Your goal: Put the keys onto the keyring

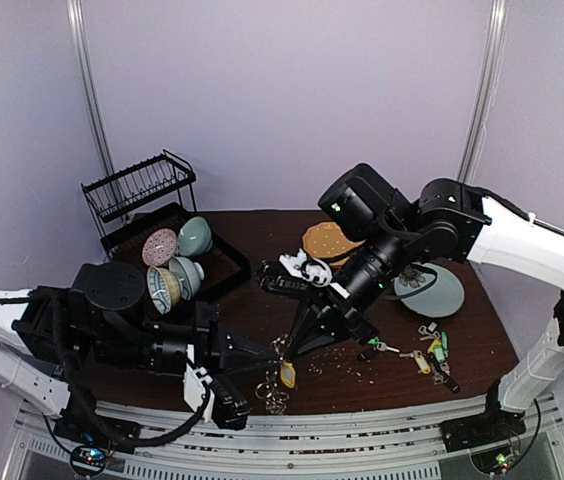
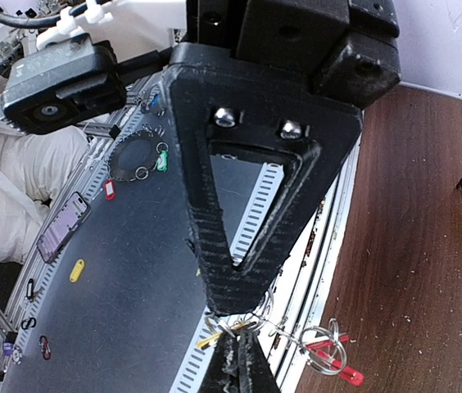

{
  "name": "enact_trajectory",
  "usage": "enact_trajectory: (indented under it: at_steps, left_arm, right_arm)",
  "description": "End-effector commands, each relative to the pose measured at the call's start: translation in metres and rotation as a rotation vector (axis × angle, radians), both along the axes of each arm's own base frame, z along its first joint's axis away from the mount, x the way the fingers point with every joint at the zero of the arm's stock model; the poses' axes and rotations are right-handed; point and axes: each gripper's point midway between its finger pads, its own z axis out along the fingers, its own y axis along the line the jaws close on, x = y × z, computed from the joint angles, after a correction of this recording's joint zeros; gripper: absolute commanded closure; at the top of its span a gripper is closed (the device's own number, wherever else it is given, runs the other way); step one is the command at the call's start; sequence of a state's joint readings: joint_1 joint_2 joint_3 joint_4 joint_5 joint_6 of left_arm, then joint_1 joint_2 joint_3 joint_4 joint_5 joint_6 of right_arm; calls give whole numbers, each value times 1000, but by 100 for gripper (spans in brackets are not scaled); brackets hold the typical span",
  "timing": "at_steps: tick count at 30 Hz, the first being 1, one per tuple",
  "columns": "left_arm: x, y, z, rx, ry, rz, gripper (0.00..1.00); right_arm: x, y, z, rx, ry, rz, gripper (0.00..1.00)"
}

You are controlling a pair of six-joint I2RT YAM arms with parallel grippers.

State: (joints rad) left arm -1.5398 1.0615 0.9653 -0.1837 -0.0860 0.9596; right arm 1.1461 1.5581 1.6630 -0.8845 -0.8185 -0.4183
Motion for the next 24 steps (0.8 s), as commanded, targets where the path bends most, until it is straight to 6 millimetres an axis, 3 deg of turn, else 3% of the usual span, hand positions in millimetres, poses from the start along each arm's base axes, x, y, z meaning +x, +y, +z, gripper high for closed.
enact_trajectory:
  at_steps: [1, 6, 19, 24]
  left_arm:
    - [-9, -1, 38, -134, 21, -42, 100]
    - [-12, 0, 40, -139, 30, -59, 100]
    - [-15, 0, 45, -186, 47, -73, 100]
    - [-18, 6, 60, -271, 69, -91, 100]
  right_arm:
    - [8, 3, -5, -13, -25, -36, 100]
    - [15, 4, -14, -41, -38, -70, 100]
    - [28, 9, -15, -28, -73, -142, 100]
    - [37, 11, -20, -39, -97, -189, 100]
